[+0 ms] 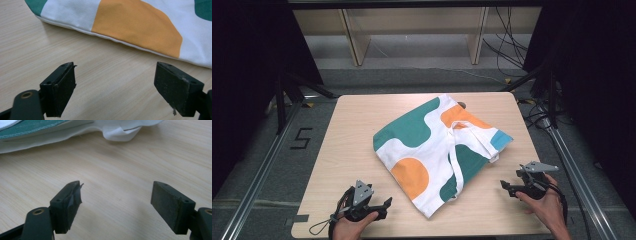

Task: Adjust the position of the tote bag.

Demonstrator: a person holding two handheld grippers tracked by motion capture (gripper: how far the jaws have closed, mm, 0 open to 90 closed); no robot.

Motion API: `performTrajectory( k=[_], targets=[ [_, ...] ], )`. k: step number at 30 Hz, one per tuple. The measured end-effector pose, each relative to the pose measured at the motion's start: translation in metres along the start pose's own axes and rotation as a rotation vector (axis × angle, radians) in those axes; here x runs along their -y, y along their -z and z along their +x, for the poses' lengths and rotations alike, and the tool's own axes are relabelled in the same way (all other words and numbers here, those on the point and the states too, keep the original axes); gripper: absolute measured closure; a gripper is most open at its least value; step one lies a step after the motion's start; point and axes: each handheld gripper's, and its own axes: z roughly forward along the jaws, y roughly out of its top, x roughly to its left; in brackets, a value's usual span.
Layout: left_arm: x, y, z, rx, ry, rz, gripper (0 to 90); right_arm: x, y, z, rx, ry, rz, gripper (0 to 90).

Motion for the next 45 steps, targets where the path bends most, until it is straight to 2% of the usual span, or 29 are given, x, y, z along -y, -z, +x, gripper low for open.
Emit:
performTrajectory(
  k=[1, 2, 4, 6, 7, 8, 11, 12, 14, 17, 20, 21, 23, 24, 26, 27, 28, 30, 31, 32, 33, 34, 35, 37, 38, 39, 42, 44, 45],
  targets=[
    [0.0, -0.001, -0.004, -0.005, 0.044, -0.008, 16.3, 0.0, -0.001, -0.001, 0.008, 0.025, -0.007, 25.8],
    [0.0, -0.002, -0.004, -0.003, 0.037, -0.01, 16.2, 0.0, 0.001, 0.001, 0.001, -0.008, -0.002, 25.8],
    [-0.001, -0.003, -0.002, 0.004, 0.0, -0.016, 16.2, 0.0, 0.003, 0.001, 0.012, 0.005, -0.002, 25.8],
    [0.0, -0.002, -0.004, 0.002, 0.021, 0.009, 16.2, 0.0, 0.002, 0.001, 0.011, 0.004, -0.01, 25.9],
    [-0.001, -0.001, -0.001, 0.005, -0.024, 0.013, 16.2, 0.0, 0.002, 0.001, 0.013, 0.005, -0.009, 25.8],
    [-0.001, -0.002, 0.0, 0.004, -0.031, 0.011, 16.1, 0.0, 0.002, 0.001, 0.011, 0.005, -0.009, 25.8],
    [0.0, -0.001, -0.003, 0.004, 0.009, 0.026, 15.4, -0.001, 0.002, -0.002, -0.004, 0.034, -0.008, 25.8],
    [0.0, -0.002, -0.004, 0.002, 0.012, 0.011, 15.6, -0.001, 0.001, -0.003, 0.026, 0.022, -0.011, 24.9],
    [0.0, -0.001, -0.004, 0.002, 0.007, 0.024, 15.9, -0.001, 0.003, -0.004, 0.047, 0.026, -0.006, 24.3],
    [-0.001, -0.003, -0.003, 0.005, -0.027, 0.004, 16.1, -0.001, 0.0, 0.001, 0.027, -0.015, -0.042, 23.7],
    [-0.001, -0.003, -0.005, 0.011, -0.003, 0.006, 16.6, -0.005, 0.001, -0.002, 0.019, -0.014, -0.036, 23.6],
    [-0.001, -0.002, -0.008, 0.007, 0.031, 0.016, 17.0, -0.006, 0.0, -0.005, 0.035, 0.028, -0.061, 23.7],
    [-0.001, -0.004, -0.01, 0.015, 0.029, -0.01, 17.2, -0.012, 0.001, -0.005, 0.018, -0.007, -0.061, 24.8],
    [-0.002, -0.003, -0.011, 0.014, -0.002, 0.003, 17.3, -0.018, 0.001, -0.006, 0.016, -0.046, -0.06, 26.7],
    [-0.003, -0.004, -0.011, 0.013, -0.03, -0.002, 17.3, -0.025, 0.001, -0.011, 0.021, -0.01, -0.069, 26.8],
    [-0.003, -0.004, -0.011, 0.013, -0.03, -0.002, 17.4, -0.028, 0.001, -0.01, 0.024, -0.047, -0.071, 26.7],
    [-0.002, -0.004, -0.016, 0.031, 0.022, 0.003, 17.7, -0.031, -0.001, -0.015, 0.033, -0.006, -0.085, 26.8],
    [-0.002, -0.003, -0.019, 0.03, 0.05, 0.01, 19.0, -0.037, -0.004, -0.018, 0.05, -0.015, -0.083, 26.7],
    [-0.002, -0.003, -0.02, 0.036, 0.043, 0.009, 19.0, -0.037, -0.004, -0.018, 0.05, -0.015, -0.083, 26.7],
    [-0.002, -0.005, -0.021, 0.045, 0.04, 0.011, 19.3, -0.043, -0.004, -0.02, 0.038, -0.057, -0.084, 26.4],
    [-0.003, -0.005, -0.019, 0.047, 0.01, 0.012, 19.5, -0.047, -0.004, -0.025, 0.043, -0.043, -0.1, 26.1],
    [-0.003, -0.005, -0.019, 0.047, 0.01, 0.012, 20.1, -0.047, -0.004, -0.025, 0.043, -0.043, -0.1, 26.1],
    [-0.002, -0.006, -0.021, 0.049, 0.04, 0.013, 20.1, -0.052, -0.003, -0.028, 0.05, -0.05, -0.114, 26.0],
    [-0.003, -0.008, -0.022, 0.051, 0.048, 0.019, 20.5, -0.061, -0.002, -0.035, 0.049, -0.052, -0.126, 25.3],
    [-0.003, -0.009, -0.022, 0.062, 0.056, 0.011, 21.2, -0.065, -0.002, -0.037, 0.041, -0.075, -0.125, 25.4],
    [-0.004, -0.009, -0.023, 0.068, 0.054, 0.017, 22.2, -0.074, -0.004, -0.04, 0.067, -0.097, -0.132, 25.3],
    [-0.004, -0.01, -0.026, 0.068, 0.059, 0.024, 22.2, -0.081, -0.008, -0.046, 0.075, -0.08, -0.126, 25.0],
    [-0.005, -0.008, -0.023, 0.078, 0.004, 0.065, 22.3, -0.089, -0.013, -0.052, 0.083, -0.068, -0.104, 24.6],
    [-0.005, -0.012, -0.027, 0.07, 0.045, 0.024, 22.3, -0.092, -0.016, -0.055, 0.098, -0.047, -0.097, 24.5]
  ],
)
